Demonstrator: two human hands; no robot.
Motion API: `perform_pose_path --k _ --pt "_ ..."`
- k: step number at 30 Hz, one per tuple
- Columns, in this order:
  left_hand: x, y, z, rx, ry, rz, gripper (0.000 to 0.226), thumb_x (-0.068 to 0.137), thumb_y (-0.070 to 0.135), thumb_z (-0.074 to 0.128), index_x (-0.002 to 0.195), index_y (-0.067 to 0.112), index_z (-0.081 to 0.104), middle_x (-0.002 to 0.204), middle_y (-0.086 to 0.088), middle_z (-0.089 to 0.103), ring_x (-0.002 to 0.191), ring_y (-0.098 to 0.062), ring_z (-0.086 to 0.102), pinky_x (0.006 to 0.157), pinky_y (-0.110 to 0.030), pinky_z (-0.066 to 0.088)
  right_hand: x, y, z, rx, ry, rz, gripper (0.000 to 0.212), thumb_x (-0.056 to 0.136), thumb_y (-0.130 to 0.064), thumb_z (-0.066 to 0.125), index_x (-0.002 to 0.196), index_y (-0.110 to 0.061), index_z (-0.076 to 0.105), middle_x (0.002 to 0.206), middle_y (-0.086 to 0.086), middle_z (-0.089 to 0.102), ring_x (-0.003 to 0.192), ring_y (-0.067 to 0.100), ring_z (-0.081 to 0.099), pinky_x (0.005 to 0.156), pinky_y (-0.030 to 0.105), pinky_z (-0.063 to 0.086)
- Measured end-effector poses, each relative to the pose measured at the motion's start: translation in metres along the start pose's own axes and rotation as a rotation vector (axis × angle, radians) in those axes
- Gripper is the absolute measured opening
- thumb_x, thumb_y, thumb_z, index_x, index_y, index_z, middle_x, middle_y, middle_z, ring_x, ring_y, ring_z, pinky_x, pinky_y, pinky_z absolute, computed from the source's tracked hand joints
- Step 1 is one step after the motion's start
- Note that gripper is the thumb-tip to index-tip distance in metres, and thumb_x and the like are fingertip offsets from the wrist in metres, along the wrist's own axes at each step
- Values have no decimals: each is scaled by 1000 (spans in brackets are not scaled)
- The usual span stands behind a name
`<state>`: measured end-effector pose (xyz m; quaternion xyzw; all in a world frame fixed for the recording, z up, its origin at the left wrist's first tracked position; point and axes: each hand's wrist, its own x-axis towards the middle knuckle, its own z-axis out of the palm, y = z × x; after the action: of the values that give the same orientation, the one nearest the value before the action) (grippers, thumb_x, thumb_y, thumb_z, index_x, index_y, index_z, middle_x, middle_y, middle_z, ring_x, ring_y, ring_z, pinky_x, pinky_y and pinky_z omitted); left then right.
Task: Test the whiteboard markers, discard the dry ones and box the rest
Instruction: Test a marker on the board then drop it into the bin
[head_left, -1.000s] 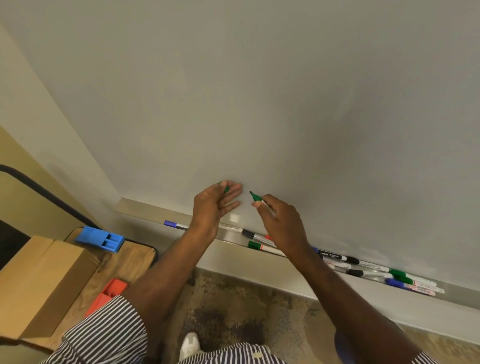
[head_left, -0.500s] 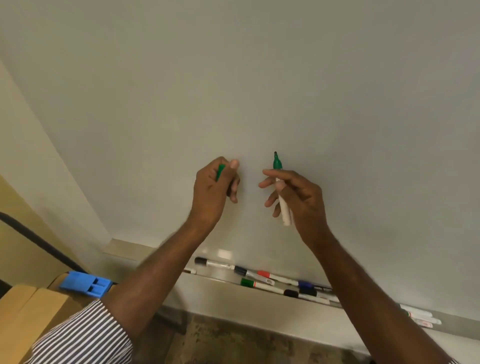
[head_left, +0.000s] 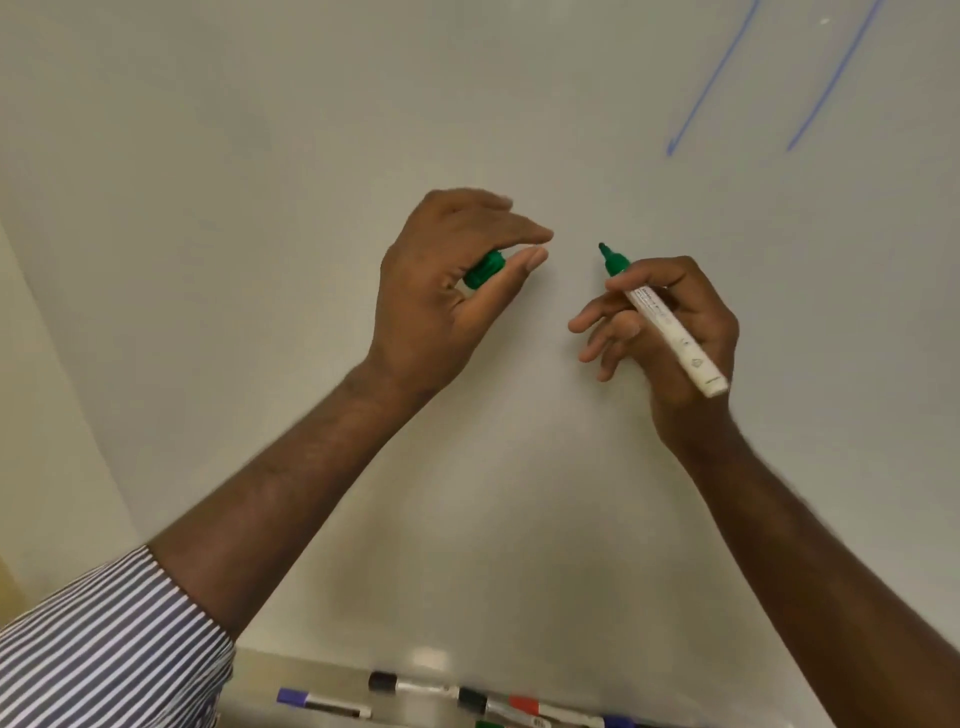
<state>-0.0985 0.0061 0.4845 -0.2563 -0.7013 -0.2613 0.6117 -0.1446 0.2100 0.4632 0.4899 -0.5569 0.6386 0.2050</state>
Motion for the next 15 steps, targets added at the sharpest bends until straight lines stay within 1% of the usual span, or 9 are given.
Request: perform_pose_path --k 3,5,7,8,11,13,15 --pt "31 -8 2 80 -23 104 22 98 21 68 115 8 74 121 -3 73 133 -29 55 106 -47 46 22 -7 -4 -31 24 -62 29 100 -24 45 115 -7 62 86 22 69 61 42 63 46 40 49" --pt "50 -12 4 139 -19 171 26 100 24 66 120 8 72 130 -4 69 140 -31 48 111 -53 40 36 -16 -6 -55 59 -118 34 104 -27 41 118 -9 65 84 22 67 60 41 62 46 38 47" --pt "70 -14 3 172 -4 222 29 100 24 65 123 7 71 136 -7 65 141 -31 46 114 -56 36 53 -27 -11 -86 108 -184 33 107 -27 42 119 -9 67 83 20 66 60 40 60 46 38 46" --pt "79 -14 2 171 4 235 29 101 23 65 124 6 70 139 -9 62 141 -30 48 115 -55 36 62 -33 -14 -112 125 -217 32 106 -24 44 119 -9 68 83 19 65 60 40 60 46 38 45" --pt "110 -12 -3 183 46 269 29 102 23 64 125 7 70 142 -8 59 132 -19 58 112 -47 44 88 -52 -27 -202 142 -280 22 99 -10 53 114 -9 70 84 19 66 61 37 61 47 38 46" --pt "135 -11 -7 219 58 315 28 102 26 63 124 9 71 142 -5 59 129 -15 60 111 -44 46 105 -63 -35 -224 133 -312 16 96 -2 57 111 -4 62 84 22 65 63 38 62 45 42 47" --pt "161 -11 -10 257 53 368 28 102 29 63 122 12 73 143 -4 59 132 -17 58 113 -43 44 121 -74 -41 -245 123 -359 17 95 1 60 110 -3 55 88 24 66 68 37 65 45 44 47"
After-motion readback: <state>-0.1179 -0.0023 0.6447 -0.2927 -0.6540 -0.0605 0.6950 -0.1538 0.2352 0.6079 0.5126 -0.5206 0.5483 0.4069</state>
